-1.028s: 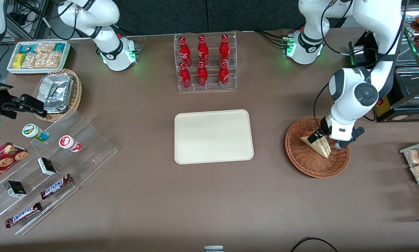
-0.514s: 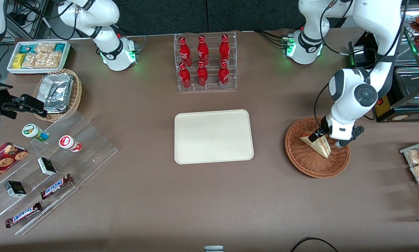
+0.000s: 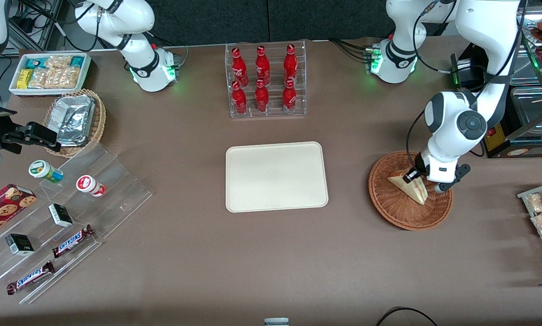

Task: Place sandwich from basket to tray
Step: 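Close the left gripper on the wrapped sandwich wedge, then lift the sandwich and carry it with the left gripper over the white tray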

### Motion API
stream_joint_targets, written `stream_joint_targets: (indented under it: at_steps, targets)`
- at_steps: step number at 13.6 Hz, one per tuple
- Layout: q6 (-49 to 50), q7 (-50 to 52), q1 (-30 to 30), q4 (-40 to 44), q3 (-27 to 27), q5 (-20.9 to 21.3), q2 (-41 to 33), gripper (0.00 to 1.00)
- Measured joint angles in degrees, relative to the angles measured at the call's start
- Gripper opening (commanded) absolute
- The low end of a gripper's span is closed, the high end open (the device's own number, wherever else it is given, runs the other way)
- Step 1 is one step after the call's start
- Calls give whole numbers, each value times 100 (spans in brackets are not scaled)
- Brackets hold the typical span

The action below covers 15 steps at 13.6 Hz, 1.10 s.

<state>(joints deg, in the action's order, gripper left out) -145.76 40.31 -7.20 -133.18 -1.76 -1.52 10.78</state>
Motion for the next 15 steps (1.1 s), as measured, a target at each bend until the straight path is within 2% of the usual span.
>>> stream_joint_targets:
  at_steps: [3,9,12,15]
  targets:
    - [171,-60,0,156,0,25,-74,0]
    - [3159,-392,-22,1946,106,36,-598,0]
    - [3802,-385,-94,2590,608,35,-598,0]
    - [3968,-367,-164,2864,1374,33,-514,0]
